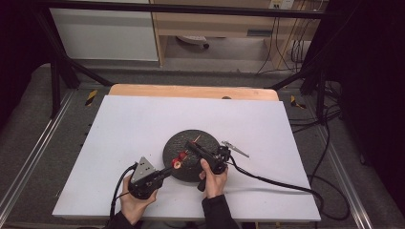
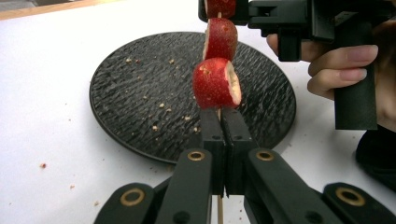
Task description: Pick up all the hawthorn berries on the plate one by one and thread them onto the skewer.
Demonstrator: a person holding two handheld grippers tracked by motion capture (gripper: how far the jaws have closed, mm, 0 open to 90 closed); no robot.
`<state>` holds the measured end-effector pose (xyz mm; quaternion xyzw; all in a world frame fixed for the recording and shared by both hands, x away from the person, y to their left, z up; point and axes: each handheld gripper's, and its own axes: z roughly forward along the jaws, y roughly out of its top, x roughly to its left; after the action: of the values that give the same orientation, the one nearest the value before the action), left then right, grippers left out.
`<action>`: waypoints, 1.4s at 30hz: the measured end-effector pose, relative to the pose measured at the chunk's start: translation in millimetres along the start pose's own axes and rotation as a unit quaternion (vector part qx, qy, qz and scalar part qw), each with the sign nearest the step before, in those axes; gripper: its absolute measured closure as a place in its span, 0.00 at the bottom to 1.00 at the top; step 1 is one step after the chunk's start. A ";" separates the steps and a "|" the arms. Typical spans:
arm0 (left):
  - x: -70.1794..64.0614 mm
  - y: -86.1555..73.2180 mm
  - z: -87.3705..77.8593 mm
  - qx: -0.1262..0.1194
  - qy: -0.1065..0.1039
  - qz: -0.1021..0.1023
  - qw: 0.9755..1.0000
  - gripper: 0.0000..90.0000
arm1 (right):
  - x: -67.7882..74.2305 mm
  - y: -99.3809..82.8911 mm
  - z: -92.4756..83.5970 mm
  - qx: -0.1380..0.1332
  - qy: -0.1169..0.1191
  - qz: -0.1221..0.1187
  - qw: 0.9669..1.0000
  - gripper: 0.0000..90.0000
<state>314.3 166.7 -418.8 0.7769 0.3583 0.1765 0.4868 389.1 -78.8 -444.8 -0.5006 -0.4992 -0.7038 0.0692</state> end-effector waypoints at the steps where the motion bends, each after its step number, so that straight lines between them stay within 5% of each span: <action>1: 0.0 0.1 -0.2 -0.001 -0.001 0.000 1.000 0.99 | 1.3 1.0 -0.1 0.001 -0.001 -0.006 1.000 0.70; 5: 4.8 -1.0 -1.4 -0.001 0.002 -0.006 1.000 0.99 | 2.5 7.2 -1.1 0.017 -0.010 -0.011 1.000 0.51; 8: 10.5 -2.3 -2.9 -0.001 0.001 -0.018 1.000 0.99 | 5.6 17.2 -6.3 0.025 -0.026 -0.040 0.999 0.41; 13: 13.2 -1.8 -2.6 0.004 0.001 -0.020 1.000 0.99 | 5.6 38.2 -15.0 0.065 -0.067 -0.103 0.990 0.24; 19: 15.5 -1.3 -1.1 0.016 -0.004 -0.025 1.000 0.98 | -1.4 51.9 -24.9 0.143 -0.104 -0.186 0.966 0.10; 23: 17.1 0.8 -2.5 0.021 -0.005 -0.024 0.999 0.98 | -8.7 58.0 -36.2 0.186 -0.125 -0.246 0.943 0.06; 30: 21.7 12.6 -4.2 0.033 -0.006 -0.022 0.999 0.98 | -22.9 60.7 -63.2 0.236 -0.144 -0.301 0.913 0.02; 35: 23.4 25.2 2.0 0.054 -0.003 -0.017 0.998 0.98 | -32.3 62.5 -84.9 0.242 -0.154 -0.319 0.903 0.01; 42: 19.4 37.6 22.2 0.092 -0.005 -0.003 0.996 0.98 | -40.7 62.3 -111.3 0.247 -0.166 -0.324 0.898 0.01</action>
<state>355.8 156.6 -397.4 0.8178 0.3733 0.1377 0.4158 375.5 -211.7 -436.8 -0.3875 -0.7959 -0.4479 -0.1257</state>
